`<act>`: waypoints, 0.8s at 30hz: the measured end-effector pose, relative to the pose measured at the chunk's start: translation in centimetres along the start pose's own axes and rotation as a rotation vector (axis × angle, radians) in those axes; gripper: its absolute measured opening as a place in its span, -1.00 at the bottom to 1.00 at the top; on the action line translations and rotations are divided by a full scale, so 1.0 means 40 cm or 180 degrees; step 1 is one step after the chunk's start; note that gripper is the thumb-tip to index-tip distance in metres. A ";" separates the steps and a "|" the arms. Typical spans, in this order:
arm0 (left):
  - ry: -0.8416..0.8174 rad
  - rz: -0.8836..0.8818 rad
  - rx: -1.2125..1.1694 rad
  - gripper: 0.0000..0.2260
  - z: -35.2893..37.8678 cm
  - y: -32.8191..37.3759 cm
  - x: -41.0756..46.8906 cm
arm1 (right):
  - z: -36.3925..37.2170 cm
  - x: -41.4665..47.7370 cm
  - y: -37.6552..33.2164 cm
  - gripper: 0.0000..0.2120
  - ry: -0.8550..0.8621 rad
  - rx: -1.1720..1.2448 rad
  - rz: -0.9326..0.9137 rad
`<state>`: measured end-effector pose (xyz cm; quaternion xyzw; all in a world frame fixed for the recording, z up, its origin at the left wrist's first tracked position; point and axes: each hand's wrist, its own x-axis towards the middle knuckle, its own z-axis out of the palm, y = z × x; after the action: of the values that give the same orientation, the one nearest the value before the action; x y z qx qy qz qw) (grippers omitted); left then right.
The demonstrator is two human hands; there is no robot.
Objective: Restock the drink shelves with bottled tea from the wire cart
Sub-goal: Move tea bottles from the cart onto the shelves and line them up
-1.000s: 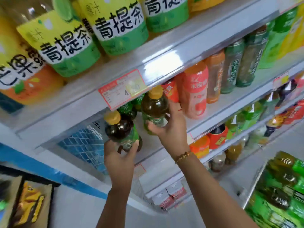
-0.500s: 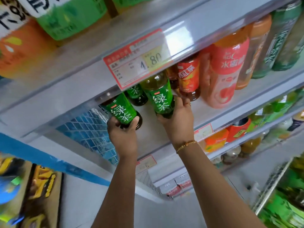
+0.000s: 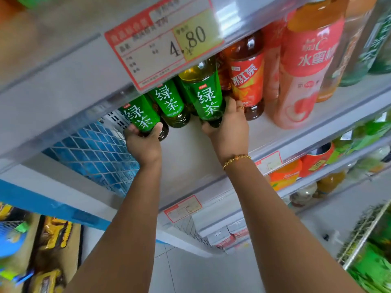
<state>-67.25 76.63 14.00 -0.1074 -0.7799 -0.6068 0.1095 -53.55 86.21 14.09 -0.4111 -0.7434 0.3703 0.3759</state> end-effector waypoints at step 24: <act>-0.1233 -0.0341 0.0036 -0.94 -0.094 0.076 -0.197 | -0.070 -0.033 -0.009 -0.49 -0.0161 0.0164 -0.0062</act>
<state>-58.67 73.43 15.32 -0.1798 -0.7944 -0.5753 -0.0744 -50.74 85.57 15.30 -0.3845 -0.7468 0.3959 0.3710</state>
